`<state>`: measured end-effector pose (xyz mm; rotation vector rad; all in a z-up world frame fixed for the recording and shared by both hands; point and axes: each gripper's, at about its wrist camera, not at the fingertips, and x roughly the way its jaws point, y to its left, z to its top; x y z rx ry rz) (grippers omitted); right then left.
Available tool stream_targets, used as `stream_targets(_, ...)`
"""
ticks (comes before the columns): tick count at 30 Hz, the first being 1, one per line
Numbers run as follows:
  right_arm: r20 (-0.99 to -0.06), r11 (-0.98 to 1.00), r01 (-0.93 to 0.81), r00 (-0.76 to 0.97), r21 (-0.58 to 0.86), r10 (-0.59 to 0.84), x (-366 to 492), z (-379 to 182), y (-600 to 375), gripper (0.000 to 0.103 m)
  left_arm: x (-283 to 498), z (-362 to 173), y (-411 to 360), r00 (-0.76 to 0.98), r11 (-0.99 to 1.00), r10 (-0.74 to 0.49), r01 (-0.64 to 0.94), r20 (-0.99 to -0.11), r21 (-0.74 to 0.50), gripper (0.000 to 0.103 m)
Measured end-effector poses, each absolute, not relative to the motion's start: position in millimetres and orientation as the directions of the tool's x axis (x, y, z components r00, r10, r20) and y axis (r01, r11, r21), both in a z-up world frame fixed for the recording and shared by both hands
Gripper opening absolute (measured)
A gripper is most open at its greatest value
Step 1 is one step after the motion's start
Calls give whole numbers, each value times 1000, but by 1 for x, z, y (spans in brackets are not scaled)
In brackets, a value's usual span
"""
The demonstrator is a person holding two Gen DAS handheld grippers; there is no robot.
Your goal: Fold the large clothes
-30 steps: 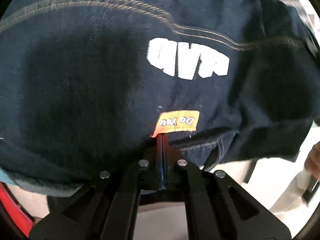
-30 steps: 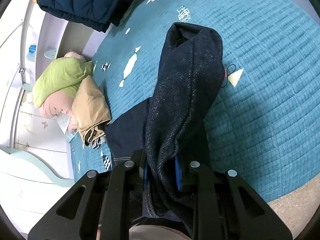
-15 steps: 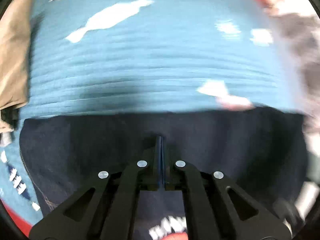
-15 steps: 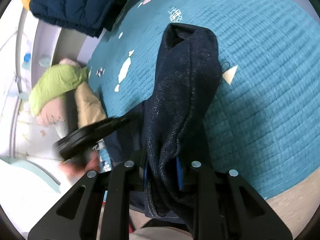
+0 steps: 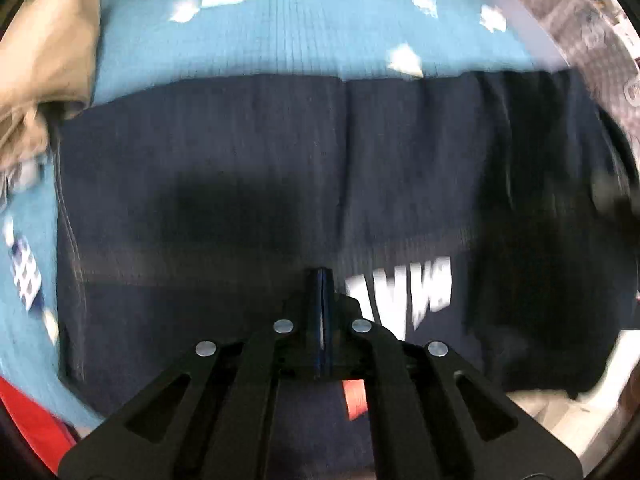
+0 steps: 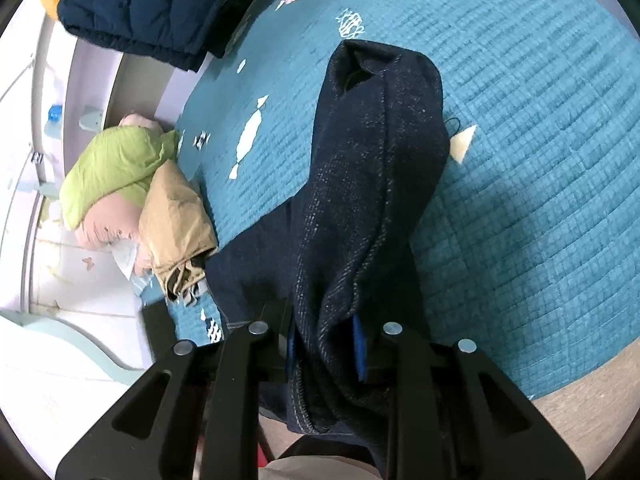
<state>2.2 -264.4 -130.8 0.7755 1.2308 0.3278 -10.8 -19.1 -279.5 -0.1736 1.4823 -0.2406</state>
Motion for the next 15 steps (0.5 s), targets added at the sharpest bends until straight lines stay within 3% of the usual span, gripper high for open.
stream_targets(2, -726, 715, 176, 327, 676, 605, 1, -131, -261, 21, -40, -301, -23, -65, 936, -348, 25, -935, -350, 0)
stream_targets(5, -725, 718, 166, 329, 676, 606, -4, -125, -255, 19, -65, -300, -28, 5, 948, -309, 79, -951, -308, 0)
stream_targets(8, -726, 725, 152, 328, 672, 604, -4, -111, -242, 19, -57, -310, -13, -14, 927, -375, -4, -927, -375, 3)
stream_targets(15, -647, 657, 66, 275, 751, 712, 7, -59, -184, 19, -65, -308, -18, 18, 921, -389, 40, -921, -388, 3)
